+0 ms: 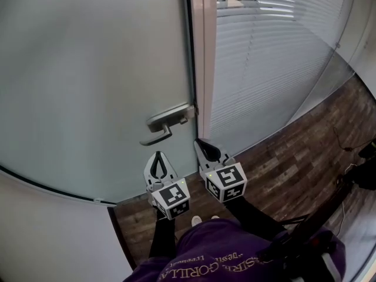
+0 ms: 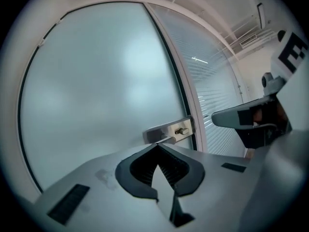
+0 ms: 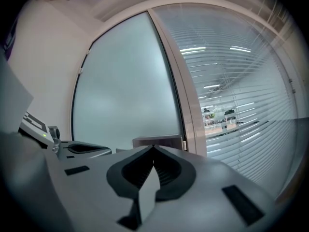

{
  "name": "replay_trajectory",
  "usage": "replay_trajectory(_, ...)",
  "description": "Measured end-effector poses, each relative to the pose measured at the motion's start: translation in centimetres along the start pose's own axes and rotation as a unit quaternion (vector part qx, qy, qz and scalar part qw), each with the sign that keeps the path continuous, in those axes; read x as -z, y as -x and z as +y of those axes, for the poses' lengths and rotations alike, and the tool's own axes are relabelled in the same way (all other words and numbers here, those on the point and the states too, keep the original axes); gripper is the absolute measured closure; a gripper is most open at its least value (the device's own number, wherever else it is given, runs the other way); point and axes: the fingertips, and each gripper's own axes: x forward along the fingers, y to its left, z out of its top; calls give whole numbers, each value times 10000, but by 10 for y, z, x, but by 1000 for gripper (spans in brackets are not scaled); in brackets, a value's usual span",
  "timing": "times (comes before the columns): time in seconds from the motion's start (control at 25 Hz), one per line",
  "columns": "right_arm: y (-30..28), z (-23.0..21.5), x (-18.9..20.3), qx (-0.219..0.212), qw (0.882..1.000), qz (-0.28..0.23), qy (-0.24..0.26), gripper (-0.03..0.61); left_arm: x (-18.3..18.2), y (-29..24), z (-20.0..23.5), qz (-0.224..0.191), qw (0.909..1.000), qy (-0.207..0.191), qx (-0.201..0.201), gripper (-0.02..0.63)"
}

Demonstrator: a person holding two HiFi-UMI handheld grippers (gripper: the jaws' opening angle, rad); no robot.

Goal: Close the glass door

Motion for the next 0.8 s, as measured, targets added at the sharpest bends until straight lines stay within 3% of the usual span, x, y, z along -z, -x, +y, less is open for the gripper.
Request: replay_trajectory(0.8,-7,16,-2,-88,9999,26,146,581,-6,5,15,-121,9999,15,-50,614)
